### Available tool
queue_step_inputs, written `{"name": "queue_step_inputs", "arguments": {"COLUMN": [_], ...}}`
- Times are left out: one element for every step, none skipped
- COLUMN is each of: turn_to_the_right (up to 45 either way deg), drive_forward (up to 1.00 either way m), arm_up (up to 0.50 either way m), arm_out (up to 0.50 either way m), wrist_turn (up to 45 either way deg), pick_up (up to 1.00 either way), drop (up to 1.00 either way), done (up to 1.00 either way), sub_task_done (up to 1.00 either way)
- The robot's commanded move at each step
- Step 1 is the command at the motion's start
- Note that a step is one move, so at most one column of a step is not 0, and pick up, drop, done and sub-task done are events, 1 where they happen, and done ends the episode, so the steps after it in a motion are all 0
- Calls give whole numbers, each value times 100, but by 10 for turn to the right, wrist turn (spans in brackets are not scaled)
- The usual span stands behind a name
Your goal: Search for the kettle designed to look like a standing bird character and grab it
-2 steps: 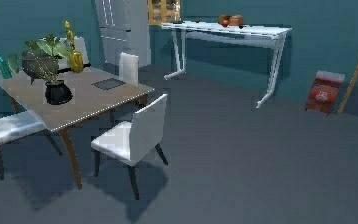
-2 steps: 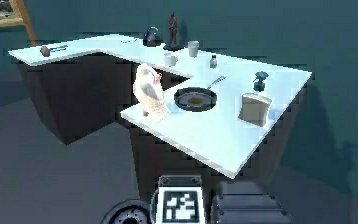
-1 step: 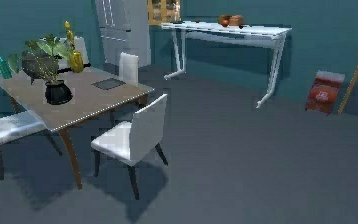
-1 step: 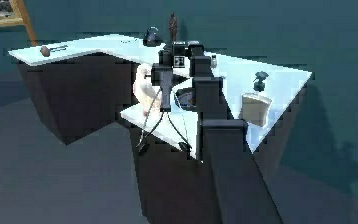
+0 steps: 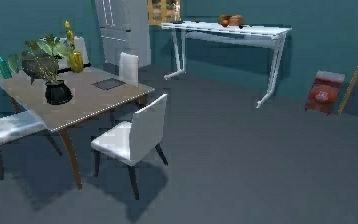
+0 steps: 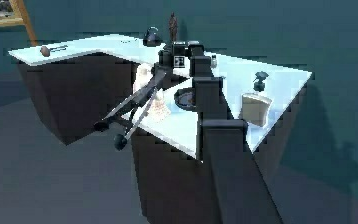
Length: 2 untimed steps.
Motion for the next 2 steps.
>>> {"name": "queue_step_inputs", "arguments": {"turn_to_the_right": [0,0], "drive_forward": [0,0], "arm_up": [0,0], "arm_out": [0,0], "wrist_turn": [450,450], "pick_up": [0,0], "drop": [0,0], "done": [0,0], "sub_task_done": [0,0]}}
